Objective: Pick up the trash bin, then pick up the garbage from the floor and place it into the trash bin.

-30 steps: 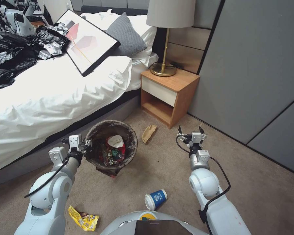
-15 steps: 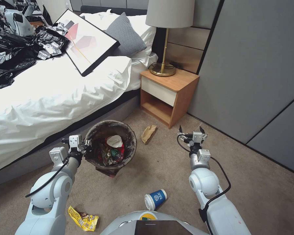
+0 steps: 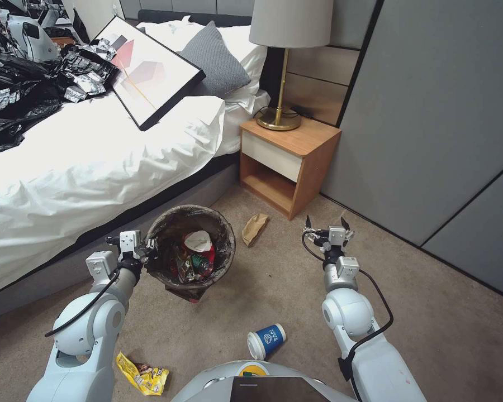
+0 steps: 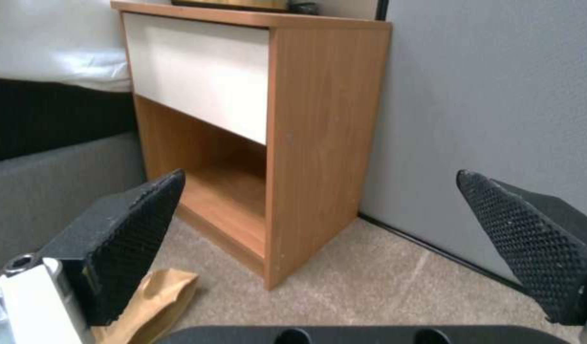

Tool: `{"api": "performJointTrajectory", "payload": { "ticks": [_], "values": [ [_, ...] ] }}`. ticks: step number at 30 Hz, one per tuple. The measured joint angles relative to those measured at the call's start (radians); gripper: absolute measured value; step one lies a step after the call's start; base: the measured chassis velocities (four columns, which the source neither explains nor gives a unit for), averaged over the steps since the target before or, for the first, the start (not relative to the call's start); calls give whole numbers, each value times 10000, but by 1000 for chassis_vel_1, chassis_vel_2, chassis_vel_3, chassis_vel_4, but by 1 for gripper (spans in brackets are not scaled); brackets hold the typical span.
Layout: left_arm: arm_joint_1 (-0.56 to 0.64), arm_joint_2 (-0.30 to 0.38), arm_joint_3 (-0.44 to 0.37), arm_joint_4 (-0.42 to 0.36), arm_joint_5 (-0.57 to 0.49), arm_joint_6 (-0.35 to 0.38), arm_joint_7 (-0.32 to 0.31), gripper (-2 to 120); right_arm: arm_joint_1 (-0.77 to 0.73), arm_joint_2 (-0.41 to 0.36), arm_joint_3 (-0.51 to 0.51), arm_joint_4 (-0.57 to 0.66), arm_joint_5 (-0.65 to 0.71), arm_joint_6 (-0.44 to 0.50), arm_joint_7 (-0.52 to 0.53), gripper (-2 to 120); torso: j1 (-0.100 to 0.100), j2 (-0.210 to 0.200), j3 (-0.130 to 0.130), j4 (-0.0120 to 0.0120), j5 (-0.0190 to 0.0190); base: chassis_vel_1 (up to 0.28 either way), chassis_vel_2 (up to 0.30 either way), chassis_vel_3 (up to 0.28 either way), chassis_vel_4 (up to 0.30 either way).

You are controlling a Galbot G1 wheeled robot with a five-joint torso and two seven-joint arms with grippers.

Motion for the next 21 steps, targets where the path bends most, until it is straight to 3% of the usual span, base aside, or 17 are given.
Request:
{"api": "performJointTrajectory", "payload": {
  "ticks": [21],
  "values": [
    [-27,31,44,29,-7,13,0,5,-61,-32,-98,79,161,-146,12,100,0,0,0,0,0,19,-16,-16,17]
  ]
}}
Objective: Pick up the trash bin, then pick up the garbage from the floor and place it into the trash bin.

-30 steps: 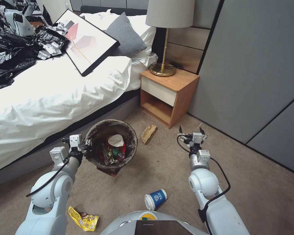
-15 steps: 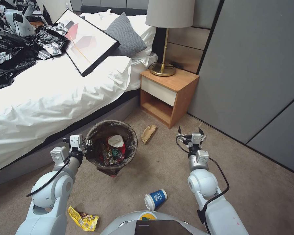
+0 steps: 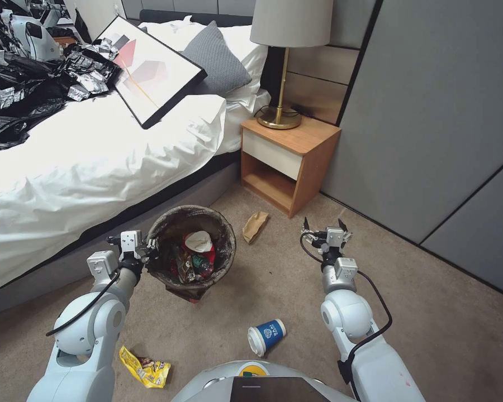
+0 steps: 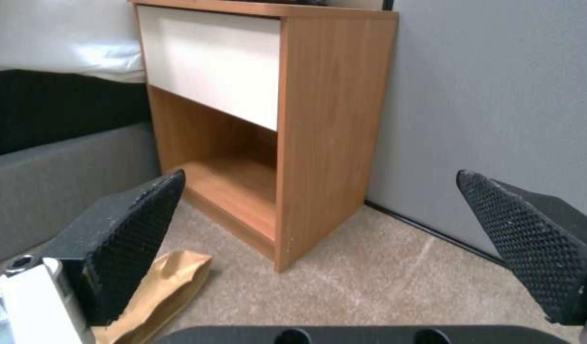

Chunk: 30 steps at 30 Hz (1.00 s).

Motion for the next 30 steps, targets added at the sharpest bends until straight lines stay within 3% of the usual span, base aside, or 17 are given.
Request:
{"api": "performJointTrajectory", "payload": {
  "ticks": [18,22,24,25,28,29,30],
  "values": [
    [-30,15,-18,47,-22,1,-3,5,32,-68,-91,109,331,-126,74,100,0,0,0,-2,1,44,-47,-49,47],
    [-37,12,-11,47,-19,1,-2,5,335,-253,-534,381,1252,-1174,909,100,1,0,0,-2,0,0,0,0,0],
    [-39,1,-4,40,-16,3,-2,5,778,-409,-932,557,2471,-2292,1569,100,0,0,0,0,0,0,0,0,0],
    [-39,1,-4,40,-16,3,-2,5,778,-409,-932,557,2471,-2292,1569,100,0,0,0,0,0,0,0,0,0],
    [-30,6,-38,32,-16,21,-2,5,1678,-620,-1497,659,4833,-3762,2525,100,1,0,1,1,0,0,0,0,0],
    [-30,6,-38,32,-16,21,-2,5,1678,-620,-1497,659,4833,-3762,2525,100,1,0,1,1,0,0,0,0,0],
    [-23,6,-52,20,-16,51,0,5,2046,-675,-1670,641,5846,-4220,2886,100,0,0,0,1,-1,0,0,0,0]
  ]
}}
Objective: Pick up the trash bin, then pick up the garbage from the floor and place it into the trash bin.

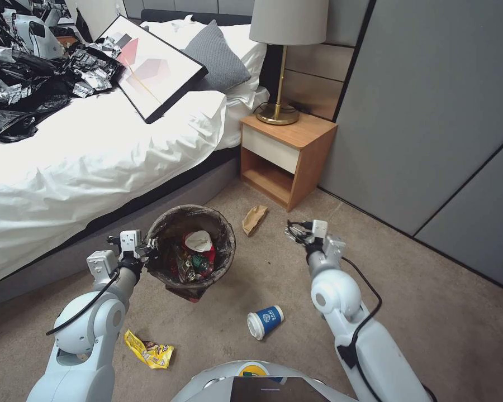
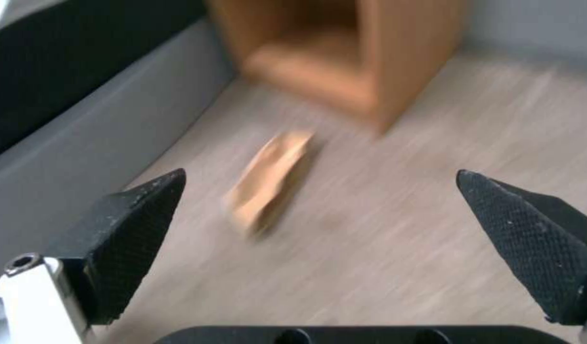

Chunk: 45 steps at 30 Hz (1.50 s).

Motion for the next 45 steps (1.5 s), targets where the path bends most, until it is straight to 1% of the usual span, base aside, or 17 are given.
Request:
{"api": "performJointTrajectory", "payload": {
  "ticks": [1,2,3,4,5,6,7,9,10,11,14,17,25,35,42,45],
  "values": [
    [14,1,-9,-14,0,27,3,5,381,-36,-166,-44,1350,-554,579,100,0,0,1,1,0,0,0,0,0],
    [19,1,-15,-21,2,46,5,5,650,-41,-286,-89,2387,-897,1098,100,0,-1,1,1,1,0,0,0,0],
    [19,1,-15,-21,2,46,5,5,650,-41,-286,-89,2387,-897,1098,100,0,-1,1,1,1,0,0,0,0],
    [23,0,-23,-30,14,86,8,5,1085,-44,-473,-206,4077,-1411,2035,100,0,0,1,1,0,0,0,0,0],
    [23,-1,-29,-33,18,126,8,5,1376,-29,-618,-376,5245,-1752,2705,100,0,0,1,1,0,0,0,0,0],
    [23,-1,-29,-33,18,126,8,5,1376,-29,-618,-376,5245,-1752,2705,100,0,0,1,1,0,0,0,0,0],
    [20,-1,-34,-33,33,145,12,5,1641,10,-759,-633,6339,-2037,3319,100,0,0,1,1,1,0,0,0,0],
    [13,-9,-36,-25,51,159,19,5,1899,98,-902,-1066,7389,-2159,3916,100,0,-1,1,0,-1,0,0,0,0],
    [13,-9,-36,-25,51,159,19,5,1899,98,-902,-1066,7389,-2159,3916,100,0,-1,1,0,-1,0,0,0,0],
    [12,-20,-36,-18,64,162,28,5,1969,191,-946,-1333,7691,-2174,4082,100,0,-1,1,-1,0,0,0,0,0],
    [14,-41,-36,-5,105,164,75,5,1964,423,-935,-1903,7749,-2167,4174,100,0,-1,1,-1,0,0,0,0,0],
    [22,-24,-45,20,140,165,146,5,1699,640,-764,-2345,7290,-2053,4075,100,0,0,0,-1,0,0,0,0,0],
    [-11,-31,-7,112,196,145,245,5,990,786,-298,-2745,6238,-1755,3807,100,0,0,-1,-2,1,0,0,0,0],
    [7,-51,36,165,218,88,315,5,500,799,-61,-2931,5774,-1522,3827,100,0,0,-1,-2,1,0,0,0,0],
    [5,-10,29,167,210,79,341,5,75,1167,95,-3473,5471,-1381,3752,100,0,0,-1,-1,1,0,0,0,0],
    [8,-12,51,184,211,69,350,5,-248,1456,165,-3867,5128,-1278,3599,100,0,0,0,0,2,0,0,0,0]
  ]
}}
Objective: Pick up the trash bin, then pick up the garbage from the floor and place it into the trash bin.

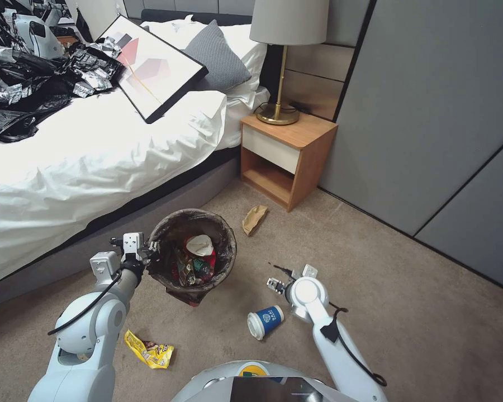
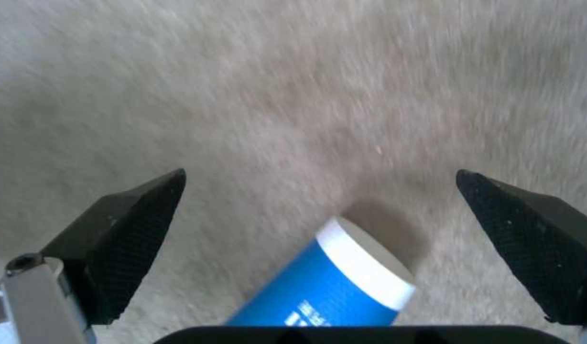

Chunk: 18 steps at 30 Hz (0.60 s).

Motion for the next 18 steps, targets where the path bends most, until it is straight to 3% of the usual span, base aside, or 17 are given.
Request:
{"api": "performJointTrajectory", "payload": {
  "ticks": [18],
  "values": [
    [7,-16,73,25,4,-53,41,5,-927,494,439,-878,-655,380,-406,100,0,0,0,-1,-1,0,0,0,0]
  ]
}}
